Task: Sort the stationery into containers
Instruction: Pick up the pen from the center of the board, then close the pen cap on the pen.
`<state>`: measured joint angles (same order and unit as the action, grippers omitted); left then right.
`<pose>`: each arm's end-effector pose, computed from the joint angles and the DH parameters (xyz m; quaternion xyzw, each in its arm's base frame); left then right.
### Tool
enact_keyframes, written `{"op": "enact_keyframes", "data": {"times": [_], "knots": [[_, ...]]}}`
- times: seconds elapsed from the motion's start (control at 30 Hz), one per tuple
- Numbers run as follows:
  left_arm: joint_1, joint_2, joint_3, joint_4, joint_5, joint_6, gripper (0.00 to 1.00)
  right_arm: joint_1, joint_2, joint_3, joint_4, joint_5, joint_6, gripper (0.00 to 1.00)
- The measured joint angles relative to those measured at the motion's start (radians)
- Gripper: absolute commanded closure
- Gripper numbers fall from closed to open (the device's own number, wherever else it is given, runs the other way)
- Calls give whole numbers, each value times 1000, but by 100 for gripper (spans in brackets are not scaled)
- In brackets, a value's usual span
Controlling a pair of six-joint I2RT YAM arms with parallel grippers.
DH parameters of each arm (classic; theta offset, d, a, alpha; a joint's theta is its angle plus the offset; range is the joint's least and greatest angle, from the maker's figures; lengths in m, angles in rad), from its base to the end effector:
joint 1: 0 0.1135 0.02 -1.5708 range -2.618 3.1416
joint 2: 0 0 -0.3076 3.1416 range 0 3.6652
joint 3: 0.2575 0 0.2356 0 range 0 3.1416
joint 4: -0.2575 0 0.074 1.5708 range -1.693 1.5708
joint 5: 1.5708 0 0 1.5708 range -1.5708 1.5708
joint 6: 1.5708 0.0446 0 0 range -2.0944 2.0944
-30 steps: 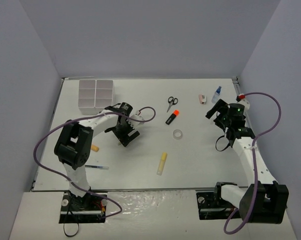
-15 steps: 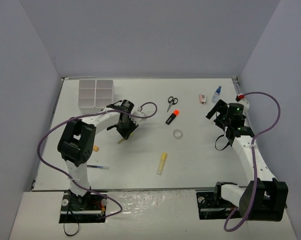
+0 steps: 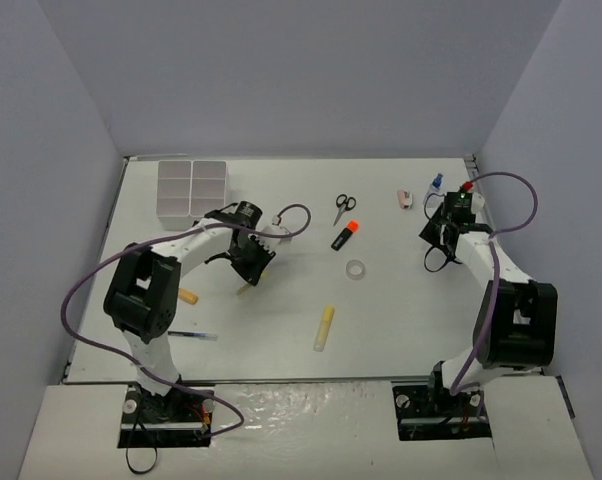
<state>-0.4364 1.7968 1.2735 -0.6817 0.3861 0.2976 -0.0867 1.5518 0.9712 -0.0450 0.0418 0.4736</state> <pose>0.3169 -0.1663 0.2437 0.3789 0.8883 -0.2006 0.1650 0.3323 -0.0308 0.2768 0.2553 0.8529 0.0692 0.4502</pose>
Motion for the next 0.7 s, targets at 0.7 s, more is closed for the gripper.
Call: {"op": "enact_keyframes", "data": {"times": [0.7], "knots": [[100,-236,28,-17,76,-30,100,-18,387,271,-101,66,-67,59]]}}
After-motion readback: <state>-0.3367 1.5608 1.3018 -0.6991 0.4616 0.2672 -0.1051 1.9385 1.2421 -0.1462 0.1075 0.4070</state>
